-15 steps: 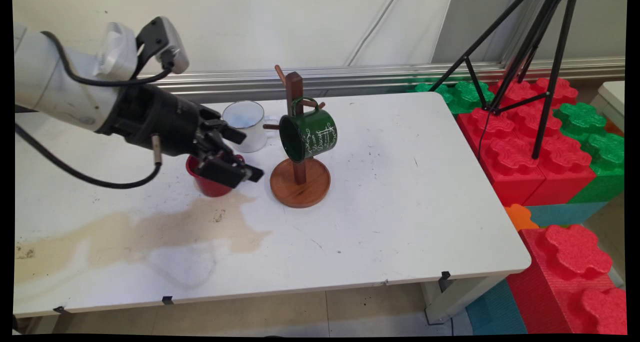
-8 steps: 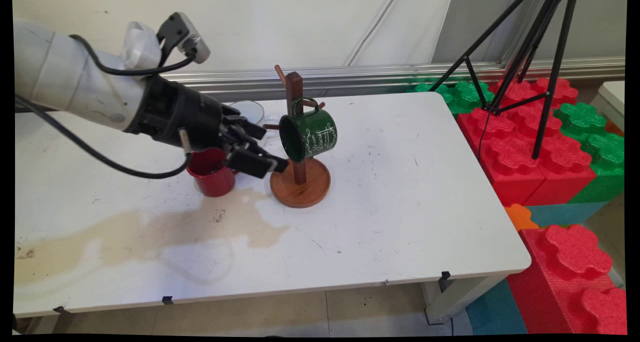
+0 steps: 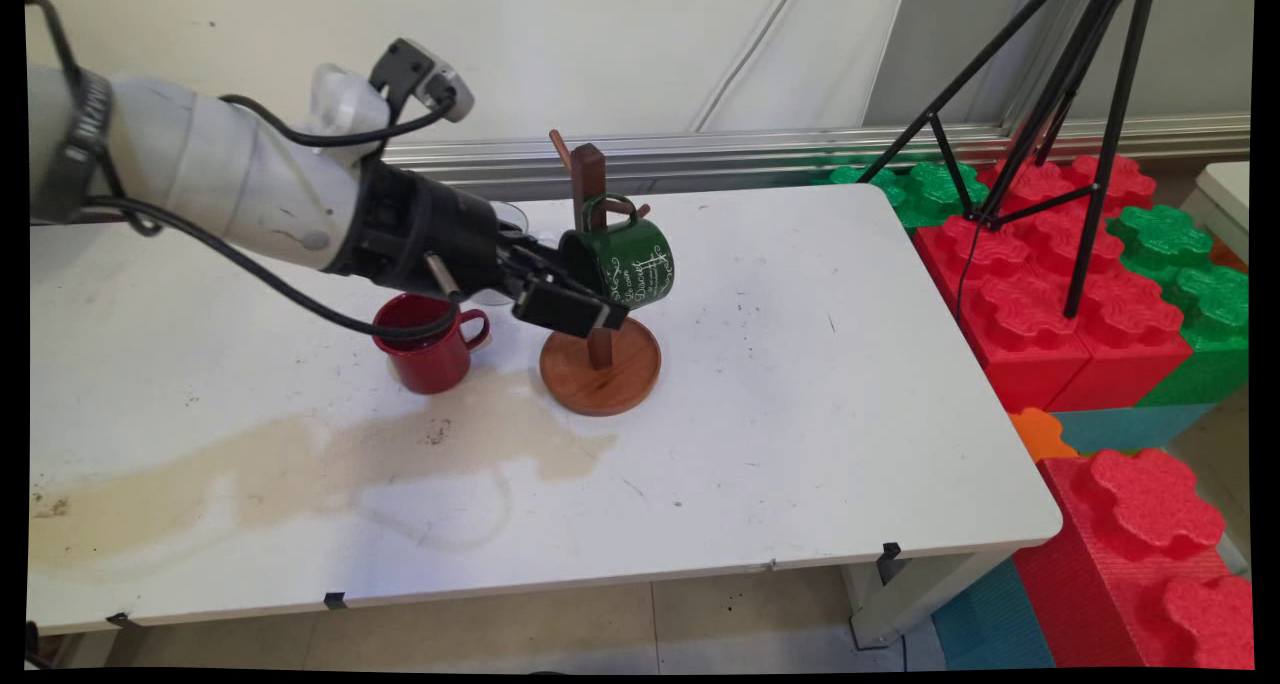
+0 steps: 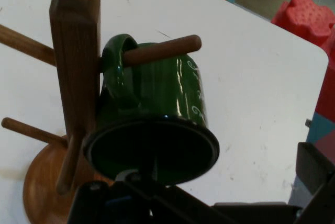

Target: Pick up the green mug from the rack

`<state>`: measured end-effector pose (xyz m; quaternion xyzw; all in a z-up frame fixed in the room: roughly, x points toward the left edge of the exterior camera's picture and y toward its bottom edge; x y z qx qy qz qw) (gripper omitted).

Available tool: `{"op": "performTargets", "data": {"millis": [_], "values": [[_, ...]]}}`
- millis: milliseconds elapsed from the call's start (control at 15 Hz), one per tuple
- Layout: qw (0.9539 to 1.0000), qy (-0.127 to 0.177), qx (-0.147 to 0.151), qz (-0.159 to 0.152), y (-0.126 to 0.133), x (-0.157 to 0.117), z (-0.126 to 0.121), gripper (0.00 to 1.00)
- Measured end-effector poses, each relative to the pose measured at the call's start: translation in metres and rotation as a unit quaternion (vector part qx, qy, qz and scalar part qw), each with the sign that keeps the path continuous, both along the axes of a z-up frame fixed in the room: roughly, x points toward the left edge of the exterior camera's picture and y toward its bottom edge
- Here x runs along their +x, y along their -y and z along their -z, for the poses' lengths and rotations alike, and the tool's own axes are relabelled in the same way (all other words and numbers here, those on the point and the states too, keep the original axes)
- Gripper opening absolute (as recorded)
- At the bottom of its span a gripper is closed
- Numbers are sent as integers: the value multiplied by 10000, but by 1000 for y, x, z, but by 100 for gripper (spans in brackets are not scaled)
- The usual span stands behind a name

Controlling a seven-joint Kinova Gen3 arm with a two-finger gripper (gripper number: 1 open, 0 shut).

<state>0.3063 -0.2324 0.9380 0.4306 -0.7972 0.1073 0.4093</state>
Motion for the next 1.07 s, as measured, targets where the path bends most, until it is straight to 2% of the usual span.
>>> {"op": "performTargets", "data": {"millis": [333, 867, 933, 1067], "values": [[9993, -240, 107, -252, 8, -10, 14, 100], [9978, -461, 162, -443, 16, -20, 26, 100], [9976, -479, 166, -462, 16, -21, 28, 0], [9974, -508, 166, -494, 18, -23, 30, 0]]}}
